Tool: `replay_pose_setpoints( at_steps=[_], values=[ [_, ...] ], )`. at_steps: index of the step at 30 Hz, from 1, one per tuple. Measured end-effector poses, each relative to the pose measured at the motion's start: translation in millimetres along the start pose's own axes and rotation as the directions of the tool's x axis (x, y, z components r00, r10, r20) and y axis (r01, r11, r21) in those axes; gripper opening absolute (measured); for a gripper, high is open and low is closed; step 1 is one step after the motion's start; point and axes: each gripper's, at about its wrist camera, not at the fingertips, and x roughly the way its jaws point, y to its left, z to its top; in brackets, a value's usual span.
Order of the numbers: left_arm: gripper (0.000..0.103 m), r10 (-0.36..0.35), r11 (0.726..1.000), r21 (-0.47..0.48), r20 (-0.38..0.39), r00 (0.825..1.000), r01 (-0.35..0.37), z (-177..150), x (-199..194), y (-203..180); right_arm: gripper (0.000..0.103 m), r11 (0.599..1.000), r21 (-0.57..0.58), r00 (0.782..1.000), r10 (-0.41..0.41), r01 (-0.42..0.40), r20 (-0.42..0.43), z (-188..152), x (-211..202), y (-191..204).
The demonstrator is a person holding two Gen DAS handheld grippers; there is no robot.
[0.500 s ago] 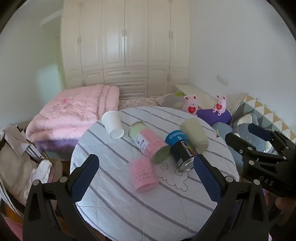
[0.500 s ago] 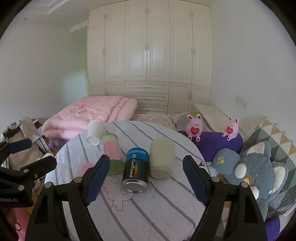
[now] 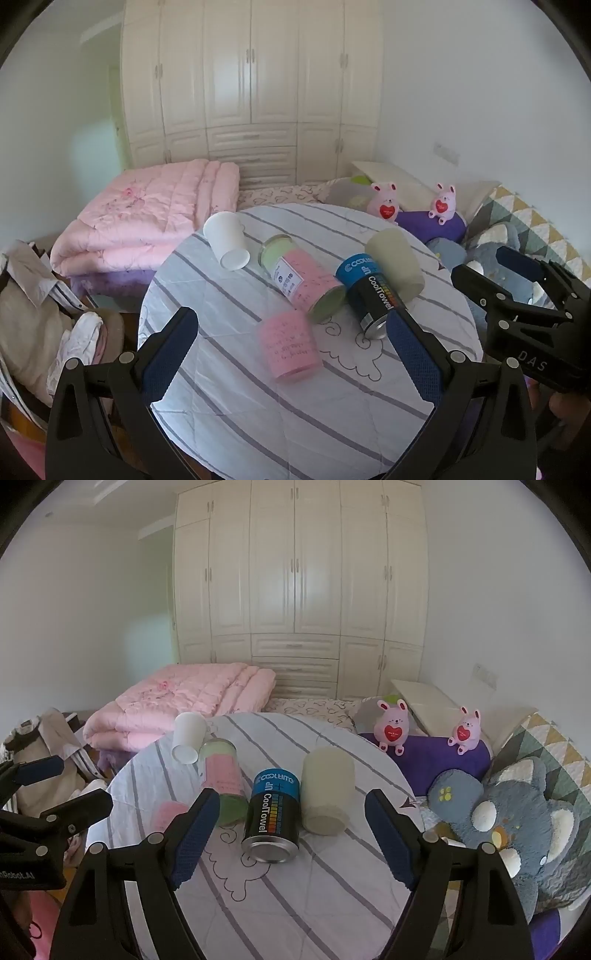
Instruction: Flip cup upright
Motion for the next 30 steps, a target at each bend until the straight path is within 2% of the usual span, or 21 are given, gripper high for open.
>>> replay_pose_setpoints(
  at_steps=[23,30],
  values=[
    [0.103,-0.010,1.000,-0.005,-0.050,0.999,0.010,7.2,30.5,11.4,0.082,1.000,-0.014,0.998,0.015,-0.016,-0.054,6.7,24.5,2.2],
    [0.103,-0.003,0.999,-0.041,-0.085,0.996,0.000,13.7,42.8,30.7,0.082,0.998,-0.021,0.991,0.064,-0.067,-0.118,14.9,48.1,7.2]
  ],
)
